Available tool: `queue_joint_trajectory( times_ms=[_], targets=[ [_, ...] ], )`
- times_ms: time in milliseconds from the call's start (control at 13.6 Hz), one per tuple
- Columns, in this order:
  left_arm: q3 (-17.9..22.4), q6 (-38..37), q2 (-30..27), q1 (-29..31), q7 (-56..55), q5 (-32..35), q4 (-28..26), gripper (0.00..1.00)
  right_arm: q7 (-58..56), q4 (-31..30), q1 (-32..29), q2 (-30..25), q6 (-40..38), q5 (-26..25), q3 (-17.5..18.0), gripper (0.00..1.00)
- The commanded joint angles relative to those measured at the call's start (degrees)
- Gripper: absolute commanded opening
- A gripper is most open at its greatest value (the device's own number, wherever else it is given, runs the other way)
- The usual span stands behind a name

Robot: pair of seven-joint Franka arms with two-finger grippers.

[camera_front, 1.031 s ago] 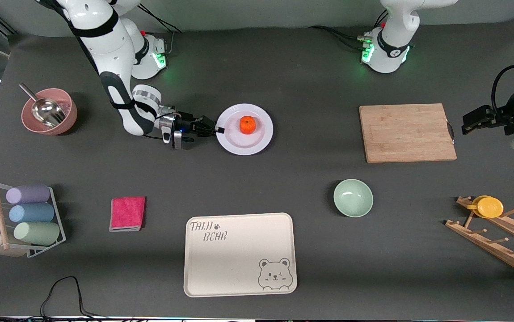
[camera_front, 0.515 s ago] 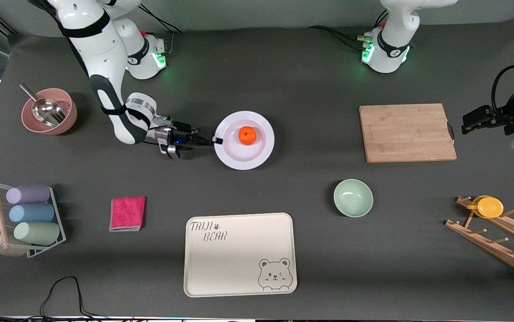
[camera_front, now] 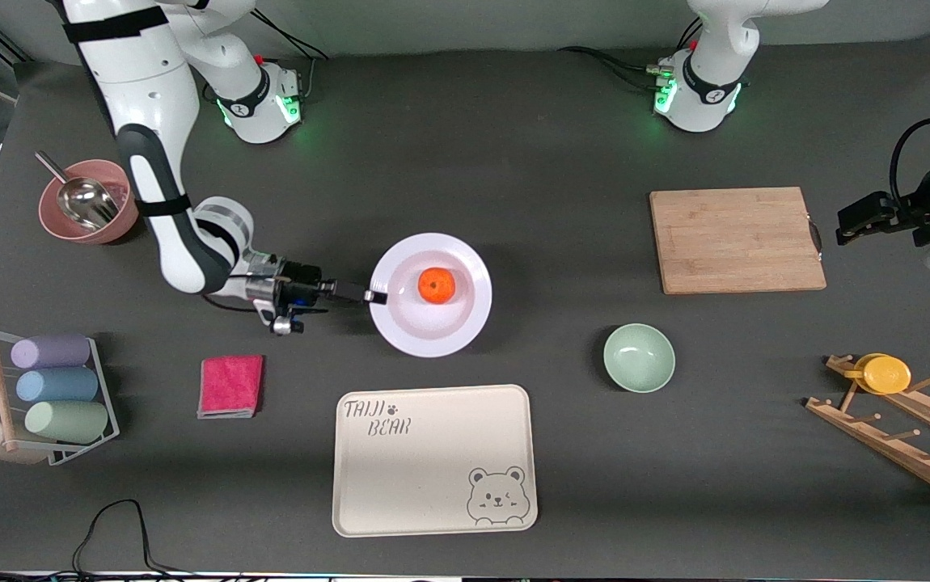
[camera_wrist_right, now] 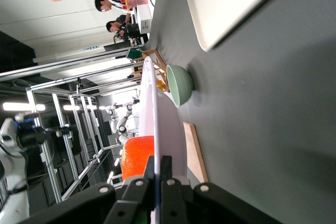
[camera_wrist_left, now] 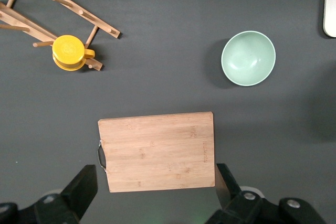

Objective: Place orange and plate with both arms
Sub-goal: 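Slide the plate with the right gripper onto the cream tray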

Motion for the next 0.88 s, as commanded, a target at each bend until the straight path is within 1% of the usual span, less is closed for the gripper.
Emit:
queue_joint_trajectory(
  times_ms=[0, 221, 294, 368, 442, 589, 663, 810],
  targets=[
    [0.6, 0.5, -0.9, -0.7, 0.7, -0.4, -0.7, 1.00, 11.8, 8.3, 0.3, 0.0, 0.3, -5.9, -2.4, 0.00],
    [0.6, 0.5, -0.9, -0.7, 0.7, -0.4, -0.7, 1.00, 19.3, 15.3, -0.2, 2.3, 0.3, -6.7, -2.5, 0.00],
    [0.6, 0.4, -0.9, -0.7, 0.7, -0.4, -0.7, 1.00, 21.5, 17.6, -0.2, 3.5, 0.4, -7.7, -2.6, 0.00],
    [0.6, 0.4, -0.9, -0.7, 0.7, -0.4, -0.7, 1.00, 24.3, 20.6, -0.1, 5.0, 0.5, -8.2, -3.6, 0.00],
    [0.6, 0.4, -0.9, -0.7, 0.7, -0.4, -0.7, 1.00, 26.0, 23.4, -0.1, 6.9, 0.5, -8.4, -4.4, 0.00],
    [0.6, 0.2, -0.9, -0.7, 0.7, -0.4, -0.7, 1.00, 25.9, 28.5, -0.2, 11.0, 0.5, -9.6, -4.9, 0.00],
    [0.6, 0.2, -0.9, -0.7, 0.7, -0.4, -0.7, 1.00, 25.7, 31.9, -0.2, 13.7, 0.6, -9.6, -5.7, 0.00],
    [0.6, 0.1, -0.9, -0.7, 0.7, -0.4, -0.7, 1.00, 25.5, 38.6, -0.9, 19.1, 0.7, -9.2, -6.1, 0.00]
  ],
)
